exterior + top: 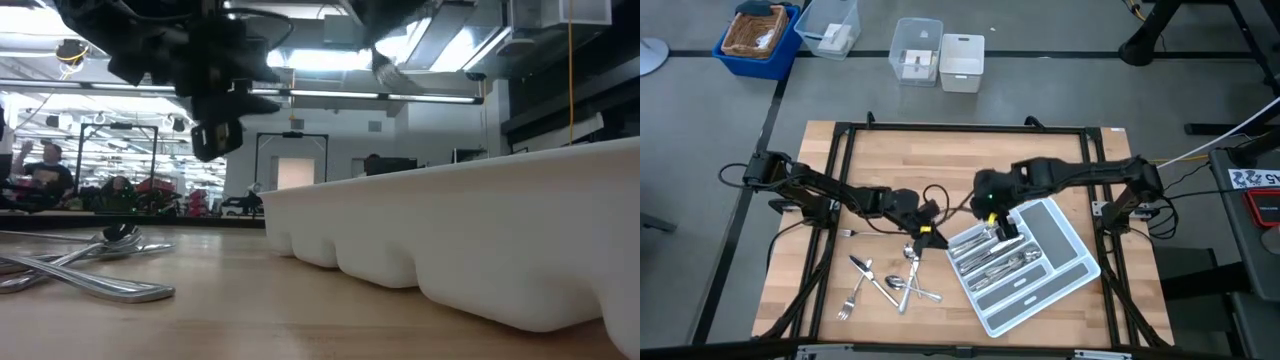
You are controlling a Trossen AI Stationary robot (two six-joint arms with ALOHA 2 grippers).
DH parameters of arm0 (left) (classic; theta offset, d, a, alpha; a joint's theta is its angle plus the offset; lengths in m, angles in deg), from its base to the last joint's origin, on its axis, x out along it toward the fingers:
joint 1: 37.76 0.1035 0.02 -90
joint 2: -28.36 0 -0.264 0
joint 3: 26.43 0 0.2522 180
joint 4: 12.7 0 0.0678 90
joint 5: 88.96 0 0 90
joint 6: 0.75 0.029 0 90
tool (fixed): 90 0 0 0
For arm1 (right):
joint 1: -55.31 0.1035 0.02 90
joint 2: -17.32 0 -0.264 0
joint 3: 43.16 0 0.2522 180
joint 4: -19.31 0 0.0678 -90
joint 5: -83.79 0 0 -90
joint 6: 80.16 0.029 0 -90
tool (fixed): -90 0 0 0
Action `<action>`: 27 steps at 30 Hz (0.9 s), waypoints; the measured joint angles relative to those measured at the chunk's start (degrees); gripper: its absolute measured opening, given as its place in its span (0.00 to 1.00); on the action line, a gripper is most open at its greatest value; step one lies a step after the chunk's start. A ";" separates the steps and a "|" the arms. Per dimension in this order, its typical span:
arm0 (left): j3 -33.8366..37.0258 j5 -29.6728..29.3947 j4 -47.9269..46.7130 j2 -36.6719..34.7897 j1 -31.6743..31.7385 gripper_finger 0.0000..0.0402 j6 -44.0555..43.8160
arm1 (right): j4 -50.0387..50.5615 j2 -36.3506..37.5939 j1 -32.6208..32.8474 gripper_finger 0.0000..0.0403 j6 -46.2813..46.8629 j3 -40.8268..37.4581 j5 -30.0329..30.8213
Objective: Sort silverware
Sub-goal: Put the silver fork into the silverware tray
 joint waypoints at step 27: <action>0.00 -3.77 -20.89 -27.32 2.45 0.24 8.81 | -16.21 -0.04 2.73 0.01 -19.34 -26.52 7.47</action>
